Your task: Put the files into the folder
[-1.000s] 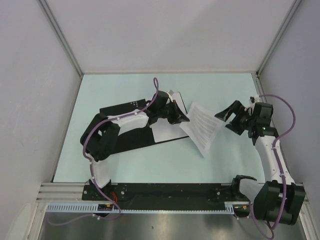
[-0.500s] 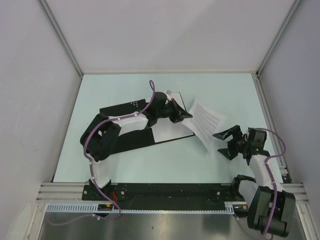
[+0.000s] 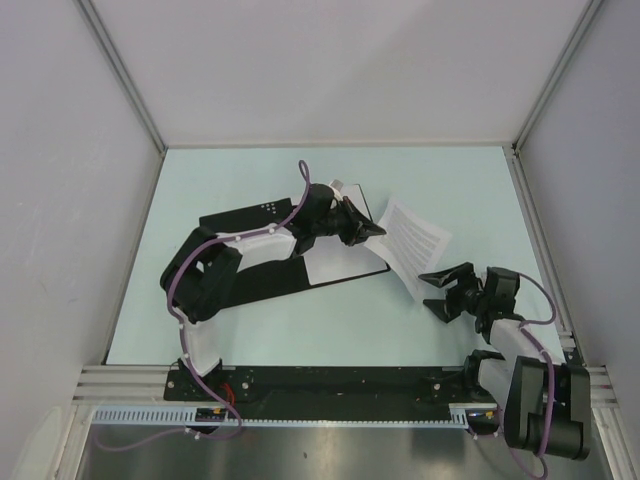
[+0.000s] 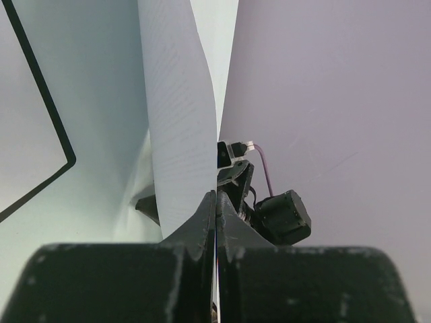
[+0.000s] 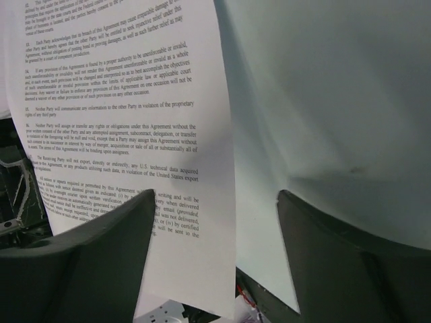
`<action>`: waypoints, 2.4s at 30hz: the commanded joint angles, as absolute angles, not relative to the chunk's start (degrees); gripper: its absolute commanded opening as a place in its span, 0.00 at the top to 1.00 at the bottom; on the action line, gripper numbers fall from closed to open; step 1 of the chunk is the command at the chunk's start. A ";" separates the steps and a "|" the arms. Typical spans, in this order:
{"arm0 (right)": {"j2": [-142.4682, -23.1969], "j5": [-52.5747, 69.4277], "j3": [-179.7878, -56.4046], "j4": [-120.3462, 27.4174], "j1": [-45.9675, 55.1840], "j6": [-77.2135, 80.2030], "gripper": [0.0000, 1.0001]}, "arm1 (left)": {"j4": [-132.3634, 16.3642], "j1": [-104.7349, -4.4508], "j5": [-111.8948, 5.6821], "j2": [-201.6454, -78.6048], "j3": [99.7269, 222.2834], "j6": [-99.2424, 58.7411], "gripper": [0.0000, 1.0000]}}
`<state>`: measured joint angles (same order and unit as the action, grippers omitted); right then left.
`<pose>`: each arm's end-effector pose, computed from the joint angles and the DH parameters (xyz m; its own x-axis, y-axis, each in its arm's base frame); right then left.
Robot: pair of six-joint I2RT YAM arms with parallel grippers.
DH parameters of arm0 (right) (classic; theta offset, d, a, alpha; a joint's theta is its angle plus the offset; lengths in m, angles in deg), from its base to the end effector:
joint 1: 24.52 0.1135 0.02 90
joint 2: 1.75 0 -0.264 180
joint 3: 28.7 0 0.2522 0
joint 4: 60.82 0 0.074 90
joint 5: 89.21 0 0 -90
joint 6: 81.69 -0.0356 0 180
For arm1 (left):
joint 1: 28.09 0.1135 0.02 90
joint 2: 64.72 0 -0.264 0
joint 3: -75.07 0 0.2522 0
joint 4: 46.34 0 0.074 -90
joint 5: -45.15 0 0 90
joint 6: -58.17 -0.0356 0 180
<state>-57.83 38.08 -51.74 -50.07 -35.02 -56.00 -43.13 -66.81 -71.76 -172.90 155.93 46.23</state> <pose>0.1592 -0.0076 0.1243 -0.5518 0.8314 0.0649 0.4896 0.2600 0.8323 0.3199 -0.2771 0.2054 -0.9270 -0.3750 -0.0080 -0.1297 0.3405 -0.9313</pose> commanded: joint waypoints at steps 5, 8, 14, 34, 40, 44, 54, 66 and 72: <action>-62.92 35.59 -50.28 -68.15 -34.80 -59.63 0.45 | -40.59 -67.73 -71.65 -168.69 155.02 47.54 1.00; -67.39 36.20 -50.81 -72.97 -36.38 -58.67 0.45 | -40.50 -67.73 -72.27 -168.61 155.02 47.10 1.00; -77.93 39.19 -50.81 -86.07 -39.02 -58.05 0.49 | -41.29 -67.73 -73.23 -168.61 154.32 46.04 1.00; -91.30 39.28 -53.54 -98.12 -39.46 -54.10 0.52 | -40.94 -67.73 -74.73 -169.84 155.19 45.51 1.00; -94.65 38.75 -55.90 -100.84 -39.72 -51.90 0.73 | -40.50 -68.17 -74.90 -169.57 154.31 44.73 1.00; -94.05 40.25 -58.80 -102.96 -40.07 -50.85 0.95 | -41.47 -69.22 -73.68 -168.17 152.56 39.91 0.89; -77.53 42.26 -81.03 -71.78 -33.59 -26.45 1.00 | -59.66 -68.17 -58.92 -154.74 146.60 13.89 0.23; -73.90 45.69 -101.26 -64.44 -10.03 -25.51 1.00 | -69.24 -56.14 -46.96 -131.71 132.97 7.10 0.17; -84.35 49.48 -102.31 -77.03 -9.66 -39.49 1.00 | -67.05 -48.58 -48.71 -129.14 127.16 10.09 0.20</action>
<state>-77.56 47.15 -100.57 -70.00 -7.77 -30.17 -67.52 -51.60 -49.03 -131.35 130.22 9.21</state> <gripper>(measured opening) 0.009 0.807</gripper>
